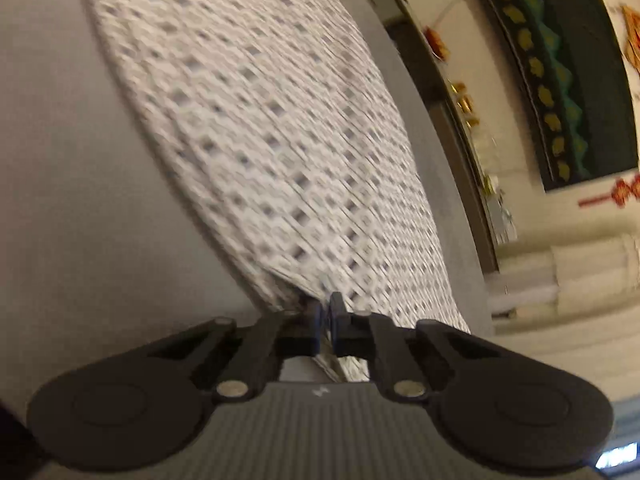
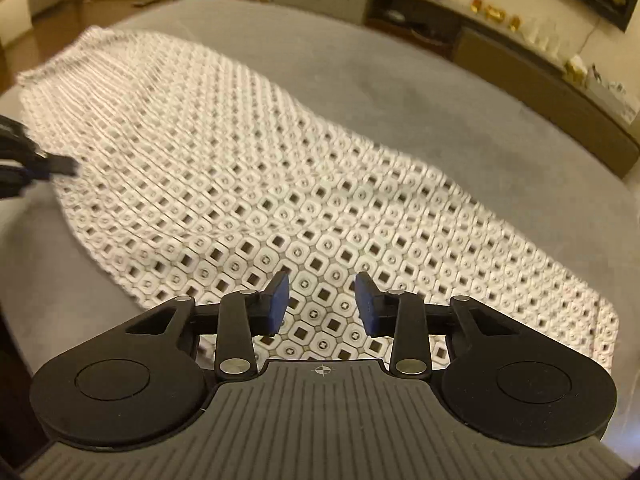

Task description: Fold clothes

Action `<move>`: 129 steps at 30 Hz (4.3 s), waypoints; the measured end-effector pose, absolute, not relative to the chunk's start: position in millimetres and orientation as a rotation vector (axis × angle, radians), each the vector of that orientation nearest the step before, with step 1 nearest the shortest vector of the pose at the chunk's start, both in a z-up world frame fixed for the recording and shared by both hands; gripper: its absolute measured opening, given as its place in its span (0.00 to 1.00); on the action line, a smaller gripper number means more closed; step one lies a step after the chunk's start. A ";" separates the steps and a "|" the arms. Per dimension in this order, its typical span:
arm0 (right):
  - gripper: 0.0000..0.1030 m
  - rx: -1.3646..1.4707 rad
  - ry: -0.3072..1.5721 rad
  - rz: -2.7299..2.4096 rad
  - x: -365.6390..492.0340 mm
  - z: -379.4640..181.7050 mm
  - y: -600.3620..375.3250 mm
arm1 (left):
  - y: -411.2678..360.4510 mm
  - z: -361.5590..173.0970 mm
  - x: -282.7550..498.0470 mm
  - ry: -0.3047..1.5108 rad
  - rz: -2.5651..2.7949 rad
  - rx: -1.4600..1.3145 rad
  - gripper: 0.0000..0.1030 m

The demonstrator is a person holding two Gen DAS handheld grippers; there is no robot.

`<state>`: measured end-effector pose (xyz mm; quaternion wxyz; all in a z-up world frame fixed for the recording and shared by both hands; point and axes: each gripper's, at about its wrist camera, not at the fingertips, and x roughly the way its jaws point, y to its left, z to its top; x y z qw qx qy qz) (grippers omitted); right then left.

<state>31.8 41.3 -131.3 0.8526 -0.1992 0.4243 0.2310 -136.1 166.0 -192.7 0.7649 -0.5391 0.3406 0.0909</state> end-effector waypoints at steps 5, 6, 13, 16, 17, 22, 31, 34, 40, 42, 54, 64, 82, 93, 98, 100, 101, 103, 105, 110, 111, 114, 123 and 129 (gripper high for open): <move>0.39 -0.360 0.917 0.236 57.7 -127.5 -39.1 | 198.2 -195.4 -153.8 0.663 0.312 -1.226 0.05; 0.40 -0.371 0.921 0.197 56.3 -127.4 -44.9 | 204.9 -196.8 -155.3 0.644 0.329 -1.245 0.05; 0.34 -0.489 0.900 0.194 52.2 -102.7 4.1 | 242.1 -187.7 -161.7 0.542 0.398 -1.268 0.20; 0.35 -0.475 0.834 0.346 39.3 -79.6 68.1 | 248.9 -177.9 -166.0 0.502 0.434 -1.238 0.09; 0.36 -0.469 0.823 0.408 35.6 -74.3 91.3 | 247.9 -176.4 -168.7 0.509 0.445 -1.224 0.03; 0.39 -0.369 0.856 0.682 33.3 -69.5 186.8 | 248.1 -182.8 -182.0 0.590 0.485 -1.225 0.01; 0.42 -0.405 0.977 0.869 7.0 -134.0 280.4 | 278.7 -180.3 -195.0 0.589 0.491 -1.226 0.15; 0.41 -0.547 0.963 0.912 -22.1 -128.8 281.9 | 310.3 -176.3 -196.6 0.548 0.559 -1.224 0.26; 0.41 -0.444 0.861 0.817 20.8 -92.2 293.0 | 366.6 -172.2 -190.5 0.495 0.656 -1.177 0.11; 0.41 -0.418 0.861 0.717 58.3 -97.7 298.0 | 380.8 -175.7 -199.3 0.476 0.688 -1.176 0.04; 0.56 -0.455 0.852 0.742 112.7 -77.8 375.1 | 408.5 -174.6 -176.0 0.416 0.626 -1.119 0.19; 0.03 -0.572 0.879 0.757 140.6 -110.8 551.0 | 352.8 -131.4 -152.2 0.346 0.569 -0.499 0.02; 0.19 -0.780 0.822 0.851 116.1 -115.8 628.4 | 413.3 -190.3 -165.3 0.470 0.590 -0.900 0.02; 0.46 -0.323 0.818 0.848 89.8 -71.0 479.3 | 407.0 -154.7 -203.7 0.267 0.639 -0.832 0.10; 0.45 -0.348 0.854 0.743 56.8 -102.6 382.3 | 395.5 -145.5 -123.9 0.483 0.383 -0.744 0.16; 0.45 -0.313 0.880 0.712 55.6 -110.9 359.7 | 396.8 -147.0 -83.8 0.598 0.289 -0.730 0.16; 0.45 -0.311 0.871 0.708 55.0 -114.3 356.0 | 397.9 -148.0 -64.1 0.653 0.245 -0.722 0.16; 0.45 -0.328 0.843 0.718 51.9 -121.1 354.1 | 413.5 -157.6 -32.6 0.724 0.291 -0.716 0.15; 0.46 -0.347 0.830 0.733 46.9 -128.2 353.7 | 429.3 -164.3 -11.3 0.765 0.330 -0.702 0.04; 0.47 -0.406 0.856 0.814 8.8 -129.3 332.6 | 451.1 -155.0 22.9 0.818 0.457 -0.560 0.04; 0.48 -0.419 0.866 0.840 -3.7 -127.5 322.8 | 451.3 -153.5 26.0 0.833 0.474 -0.557 0.04; 0.43 -0.418 0.934 0.915 -14.1 -119.4 290.7 | 438.4 -140.3 25.5 0.847 0.524 -0.541 0.10; 0.40 -0.292 0.865 0.503 108.6 -111.2 184.8 | 353.1 -147.8 17.0 0.888 0.381 -0.344 0.05; 0.43 -0.256 0.892 0.323 137.6 -120.4 113.2 | 386.0 -139.3 13.7 0.927 0.645 -0.255 0.07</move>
